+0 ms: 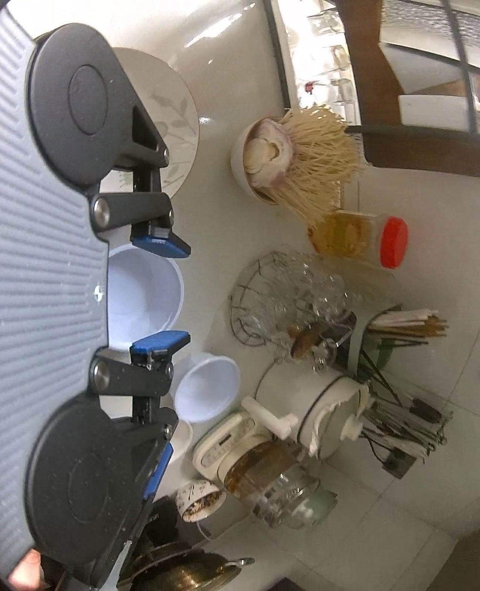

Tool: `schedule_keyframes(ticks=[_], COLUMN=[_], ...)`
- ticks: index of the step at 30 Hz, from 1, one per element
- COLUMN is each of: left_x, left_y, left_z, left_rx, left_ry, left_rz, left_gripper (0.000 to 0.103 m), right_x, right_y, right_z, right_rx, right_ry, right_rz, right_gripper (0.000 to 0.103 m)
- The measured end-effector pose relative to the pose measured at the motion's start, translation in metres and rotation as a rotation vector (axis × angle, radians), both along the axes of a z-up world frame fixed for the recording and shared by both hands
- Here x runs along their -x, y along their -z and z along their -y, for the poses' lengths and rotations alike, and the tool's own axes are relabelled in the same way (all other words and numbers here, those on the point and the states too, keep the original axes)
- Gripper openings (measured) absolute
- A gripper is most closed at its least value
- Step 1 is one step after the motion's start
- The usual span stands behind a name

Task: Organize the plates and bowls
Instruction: 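Move both grippers to the rim of the second light blue plastic bowl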

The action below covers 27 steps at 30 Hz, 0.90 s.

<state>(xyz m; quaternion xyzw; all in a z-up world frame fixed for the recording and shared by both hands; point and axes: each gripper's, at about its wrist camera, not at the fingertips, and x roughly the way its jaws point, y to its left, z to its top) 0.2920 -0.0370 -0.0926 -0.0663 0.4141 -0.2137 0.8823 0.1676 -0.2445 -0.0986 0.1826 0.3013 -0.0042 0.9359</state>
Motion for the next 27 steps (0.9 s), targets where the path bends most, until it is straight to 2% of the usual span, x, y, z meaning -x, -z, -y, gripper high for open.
schedule_keyframes(ticks=[5,12,27], left_x=[0.018,0.041,0.061], left_y=[-0.02,-0.035,-0.03], left_z=[0.0,0.004,0.017], left_rx=[-0.01,-0.008,0.001], left_ry=[0.014,0.023,0.079], left_rz=[-0.006,-0.01,-0.045], left_gripper=[0.05,0.05,0.053], right_x=[0.017,0.036,0.063], right_y=[-0.022,-0.037,-0.043], right_z=[0.001,0.004,-0.003], right_rx=[0.004,0.017,0.044], right_ry=[0.009,0.005,0.006], right_rz=[0.012,0.014,-0.014], right_gripper=[0.062,0.062,0.062])
